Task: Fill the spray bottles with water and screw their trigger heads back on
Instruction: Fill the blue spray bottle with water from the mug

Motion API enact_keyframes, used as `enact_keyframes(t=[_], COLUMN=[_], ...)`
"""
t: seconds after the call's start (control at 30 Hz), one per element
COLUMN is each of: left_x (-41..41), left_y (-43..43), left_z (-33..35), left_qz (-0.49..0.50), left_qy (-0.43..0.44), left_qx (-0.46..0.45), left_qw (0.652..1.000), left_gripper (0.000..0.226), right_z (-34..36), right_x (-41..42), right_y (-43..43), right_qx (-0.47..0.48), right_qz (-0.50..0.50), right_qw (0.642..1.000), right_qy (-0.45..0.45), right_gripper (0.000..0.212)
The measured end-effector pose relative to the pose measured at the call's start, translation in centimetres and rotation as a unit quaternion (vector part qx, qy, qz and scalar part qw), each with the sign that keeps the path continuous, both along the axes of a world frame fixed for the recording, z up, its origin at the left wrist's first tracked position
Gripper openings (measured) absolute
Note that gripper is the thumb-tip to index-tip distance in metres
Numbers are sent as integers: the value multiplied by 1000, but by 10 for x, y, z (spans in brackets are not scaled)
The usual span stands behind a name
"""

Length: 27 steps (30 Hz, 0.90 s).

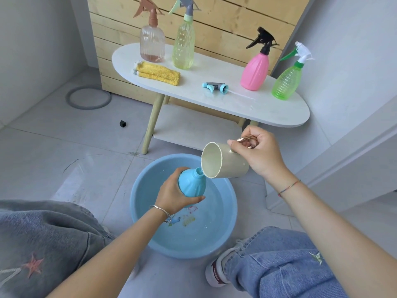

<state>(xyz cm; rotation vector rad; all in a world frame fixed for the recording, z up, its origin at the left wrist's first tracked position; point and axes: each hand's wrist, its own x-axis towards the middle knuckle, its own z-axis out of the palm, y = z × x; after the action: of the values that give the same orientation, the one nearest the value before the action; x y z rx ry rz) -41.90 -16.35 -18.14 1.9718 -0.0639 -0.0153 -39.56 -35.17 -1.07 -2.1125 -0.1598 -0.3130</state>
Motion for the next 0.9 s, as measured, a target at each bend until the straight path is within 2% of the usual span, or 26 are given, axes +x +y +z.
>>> enact_keyframes(t=[0.33,0.9], left_x=[-1,-1], left_y=[0,-2], left_z=[-4,-8], left_qz=[0,-5], left_qy=[5,14], left_qx=[2,0], left_qw=[1000,1000], left_gripper=[78,79], right_z=[8,11], right_x=[-2,-1], right_y=[7,23], right_qx=[-60,-179], right_qz=[32,88], right_qw=[996,970], right_qy=[-53,-135], right_gripper=[34,29])
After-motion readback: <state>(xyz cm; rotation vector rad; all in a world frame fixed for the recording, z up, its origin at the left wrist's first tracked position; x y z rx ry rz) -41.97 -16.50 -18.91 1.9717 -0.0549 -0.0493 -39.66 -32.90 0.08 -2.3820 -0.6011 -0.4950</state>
